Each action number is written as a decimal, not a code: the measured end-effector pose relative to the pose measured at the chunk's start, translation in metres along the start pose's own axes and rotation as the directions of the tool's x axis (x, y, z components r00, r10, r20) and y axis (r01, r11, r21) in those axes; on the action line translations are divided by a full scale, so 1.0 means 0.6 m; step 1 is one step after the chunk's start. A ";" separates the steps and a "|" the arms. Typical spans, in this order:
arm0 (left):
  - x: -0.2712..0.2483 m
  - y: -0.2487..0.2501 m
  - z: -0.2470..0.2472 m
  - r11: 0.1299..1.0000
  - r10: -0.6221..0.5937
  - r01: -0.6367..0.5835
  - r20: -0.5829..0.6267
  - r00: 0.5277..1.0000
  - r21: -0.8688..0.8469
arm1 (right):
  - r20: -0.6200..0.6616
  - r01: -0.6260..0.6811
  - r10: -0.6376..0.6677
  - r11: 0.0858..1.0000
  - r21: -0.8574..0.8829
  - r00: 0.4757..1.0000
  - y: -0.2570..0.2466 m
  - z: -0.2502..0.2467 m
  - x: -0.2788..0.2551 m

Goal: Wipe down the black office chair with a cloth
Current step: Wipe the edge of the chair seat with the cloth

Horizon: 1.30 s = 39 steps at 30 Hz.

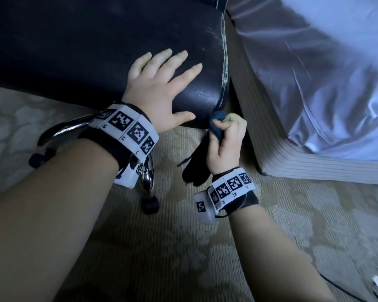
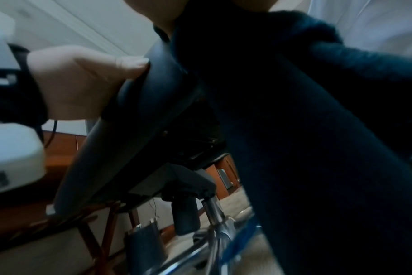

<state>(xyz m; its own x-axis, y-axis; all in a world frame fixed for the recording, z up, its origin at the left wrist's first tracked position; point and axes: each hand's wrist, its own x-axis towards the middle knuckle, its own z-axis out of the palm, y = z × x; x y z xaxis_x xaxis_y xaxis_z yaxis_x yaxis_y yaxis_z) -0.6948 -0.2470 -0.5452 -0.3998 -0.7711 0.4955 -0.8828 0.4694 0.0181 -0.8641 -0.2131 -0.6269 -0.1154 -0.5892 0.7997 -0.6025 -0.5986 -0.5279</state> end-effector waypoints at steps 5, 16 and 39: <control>-0.008 0.002 0.003 1.000 -0.018 0.017 -0.017 1.000 -0.008 | -0.019 0.082 -0.082 0.997 -0.016 0.996 -0.020 -0.028 0.025; -0.016 -0.001 0.003 1.000 0.005 -0.004 0.014 1.000 -0.006 | 0.277 -0.081 0.143 0.971 -0.224 0.950 0.024 0.015 -0.083; -0.019 -0.004 -0.002 1.000 -0.004 0.004 0.001 1.000 0.006 | 0.157 -0.768 0.769 0.554 0.323 0.620 -0.004 0.038 -0.002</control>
<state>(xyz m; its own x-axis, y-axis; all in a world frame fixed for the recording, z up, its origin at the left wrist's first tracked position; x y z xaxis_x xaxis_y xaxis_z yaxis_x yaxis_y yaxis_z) -0.6877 -0.2386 -0.5497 -0.3966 -0.7731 0.4949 -0.8859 0.4637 0.0144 -0.8444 -0.2233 -0.6335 -0.4107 -0.9106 0.0455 0.0098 -0.0543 -0.9985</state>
